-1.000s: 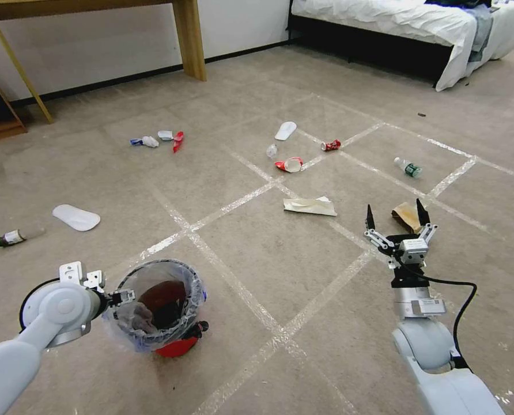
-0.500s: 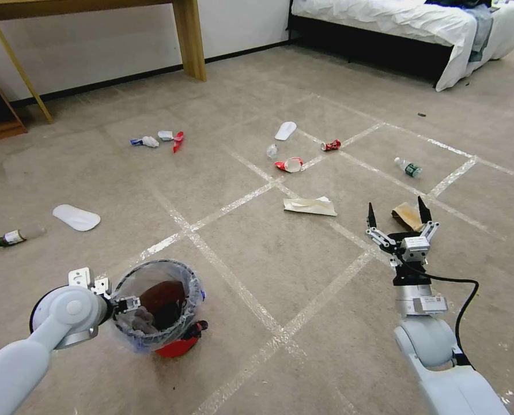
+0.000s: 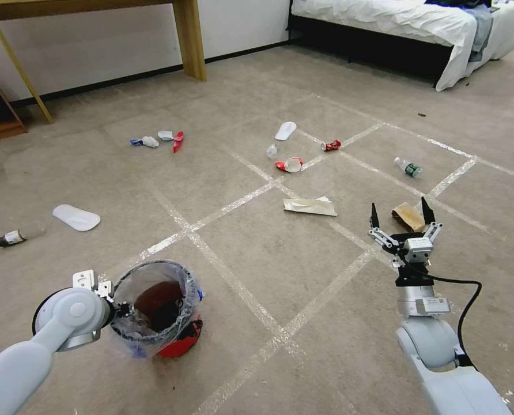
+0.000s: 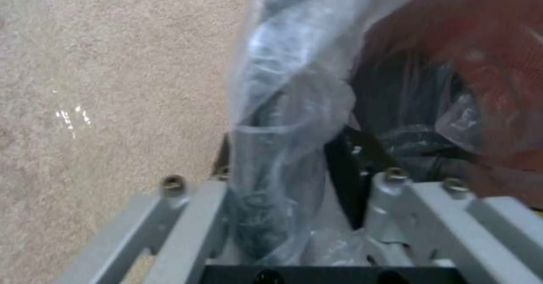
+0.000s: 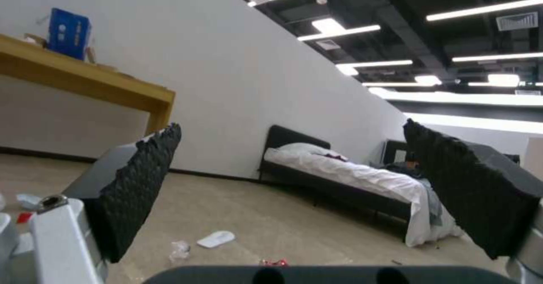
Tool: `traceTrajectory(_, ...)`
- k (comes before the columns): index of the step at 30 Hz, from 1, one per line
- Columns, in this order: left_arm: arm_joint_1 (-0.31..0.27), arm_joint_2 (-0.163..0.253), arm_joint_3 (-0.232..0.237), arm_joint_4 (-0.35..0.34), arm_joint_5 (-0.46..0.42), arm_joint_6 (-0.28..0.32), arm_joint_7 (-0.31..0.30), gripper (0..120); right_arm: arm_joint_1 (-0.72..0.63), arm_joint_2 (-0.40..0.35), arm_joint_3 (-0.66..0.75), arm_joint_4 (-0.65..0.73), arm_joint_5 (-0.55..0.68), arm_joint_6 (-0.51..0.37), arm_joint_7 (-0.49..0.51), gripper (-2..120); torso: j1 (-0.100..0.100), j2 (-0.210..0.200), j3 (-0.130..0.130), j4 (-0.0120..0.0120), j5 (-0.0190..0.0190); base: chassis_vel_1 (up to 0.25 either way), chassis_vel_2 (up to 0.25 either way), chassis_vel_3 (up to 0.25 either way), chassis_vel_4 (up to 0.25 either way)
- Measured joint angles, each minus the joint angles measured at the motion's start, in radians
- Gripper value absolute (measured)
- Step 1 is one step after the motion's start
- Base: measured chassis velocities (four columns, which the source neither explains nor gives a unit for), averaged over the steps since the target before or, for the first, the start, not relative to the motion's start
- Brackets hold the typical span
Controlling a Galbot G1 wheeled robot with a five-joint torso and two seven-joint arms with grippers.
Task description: Pick up the trash bin and place the garbage on the floor into it.
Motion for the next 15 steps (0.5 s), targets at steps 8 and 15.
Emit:
traceTrajectory(8, 0.035, 0.009, -0.002, -0.038, 0.000, -0.003, -0.015, 2, -0.007, -0.001, 0.000, 0.009, 0.005, 0.000, 0.000, 100, 0.000, 0.000, 0.000, -0.0001, 0.0005, 0.000, 0.000, 0.000, 0.000)
traceTrajectory(15, 0.056, 0.002, -0.022, -0.059, -0.009, -0.003, -0.027, 2, -0.006, 0.006, 0.000, 0.010, 0.015, -0.018, 0.005, 100, 0.000, 0.000, 0.000, 0.0000, -0.0002, 0.000, 0.000, 0.000, 0.000)
